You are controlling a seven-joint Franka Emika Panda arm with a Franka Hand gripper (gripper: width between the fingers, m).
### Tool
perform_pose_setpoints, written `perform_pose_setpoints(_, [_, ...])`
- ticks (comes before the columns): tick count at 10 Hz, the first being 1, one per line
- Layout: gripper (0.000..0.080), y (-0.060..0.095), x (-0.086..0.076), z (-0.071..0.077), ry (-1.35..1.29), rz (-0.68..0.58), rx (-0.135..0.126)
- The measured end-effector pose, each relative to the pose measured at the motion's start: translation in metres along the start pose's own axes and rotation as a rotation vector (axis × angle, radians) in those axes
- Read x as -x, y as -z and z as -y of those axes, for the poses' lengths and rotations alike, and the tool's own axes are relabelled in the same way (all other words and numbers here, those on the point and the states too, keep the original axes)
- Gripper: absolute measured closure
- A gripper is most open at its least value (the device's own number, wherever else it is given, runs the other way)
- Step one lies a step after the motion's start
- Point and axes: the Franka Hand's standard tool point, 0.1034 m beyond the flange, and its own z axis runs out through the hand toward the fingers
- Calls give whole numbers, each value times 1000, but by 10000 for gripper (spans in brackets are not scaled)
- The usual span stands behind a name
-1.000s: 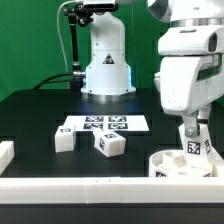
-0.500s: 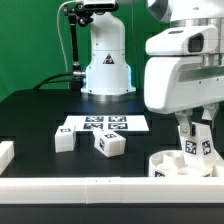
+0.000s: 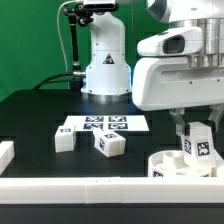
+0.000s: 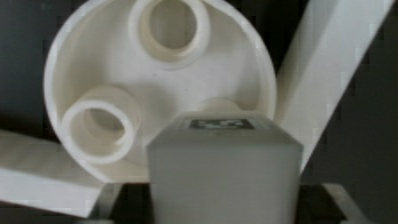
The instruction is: Assemble stool
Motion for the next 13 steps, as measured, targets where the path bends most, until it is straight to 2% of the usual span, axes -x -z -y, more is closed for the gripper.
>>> perform_pose_setpoints(4, [459, 0, -1, 6, -419, 1, -11])
perform_pose_setpoints(6, [459, 1, 0, 12, -596, 7, -8])
perform_pose_setpoints(12, [459, 1, 0, 15, -974, 15, -28])
perform_pose_setpoints(13, [459, 1, -1, 16, -1090, 21, -39])
